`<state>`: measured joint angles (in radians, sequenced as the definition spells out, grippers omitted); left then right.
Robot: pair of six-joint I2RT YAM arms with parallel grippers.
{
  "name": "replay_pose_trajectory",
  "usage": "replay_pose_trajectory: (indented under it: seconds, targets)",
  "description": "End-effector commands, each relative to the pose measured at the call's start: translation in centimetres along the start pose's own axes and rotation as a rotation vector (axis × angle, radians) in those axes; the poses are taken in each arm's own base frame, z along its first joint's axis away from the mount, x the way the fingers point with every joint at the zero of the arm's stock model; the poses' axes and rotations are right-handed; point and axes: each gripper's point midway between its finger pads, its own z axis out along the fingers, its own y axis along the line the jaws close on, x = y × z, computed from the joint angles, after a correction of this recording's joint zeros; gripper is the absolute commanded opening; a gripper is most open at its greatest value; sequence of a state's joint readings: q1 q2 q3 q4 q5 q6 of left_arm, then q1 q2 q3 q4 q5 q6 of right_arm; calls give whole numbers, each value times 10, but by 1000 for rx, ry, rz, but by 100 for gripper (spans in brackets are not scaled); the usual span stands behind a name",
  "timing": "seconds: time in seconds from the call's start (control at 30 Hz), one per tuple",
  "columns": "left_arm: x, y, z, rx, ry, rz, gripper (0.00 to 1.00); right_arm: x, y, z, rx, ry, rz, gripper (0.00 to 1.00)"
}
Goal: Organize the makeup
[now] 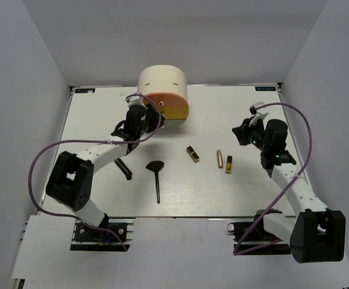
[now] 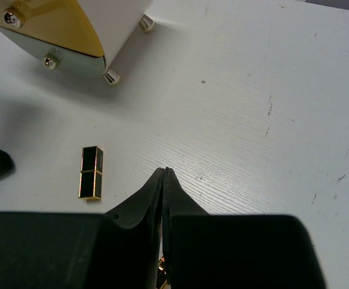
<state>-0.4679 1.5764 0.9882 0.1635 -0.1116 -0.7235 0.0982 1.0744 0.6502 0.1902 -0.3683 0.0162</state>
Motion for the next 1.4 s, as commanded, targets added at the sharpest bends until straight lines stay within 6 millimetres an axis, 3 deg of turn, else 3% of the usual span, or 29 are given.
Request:
replay_pose_trajectory:
  seconds: [0.0, 0.57, 0.93, 1.1, 1.2, 1.37]
  targets:
    - [-13, -20, 7, 61, -34, -20, 53, -15, -3, -2, 18, -56, -36, 4]
    - [-11, -9, 27, 26, -109, -53, 54, -12, -5, -2, 24, -55, -35, 4]
    - [-10, -5, 42, -8, -112, -73, 42, -13, -6, -2, 30, -55, -35, 4]
    - [-10, -4, 42, -11, -113, -74, 27, -12, -5, -1, 27, -53, -34, 4]
    - [-10, -6, 37, -1, -106, -72, 17, -13, -6, -2, 29, -55, -35, 4]
    - [-5, -3, 19, 10, -89, -71, 15, -11, -6, -1, 27, -51, -33, 4]
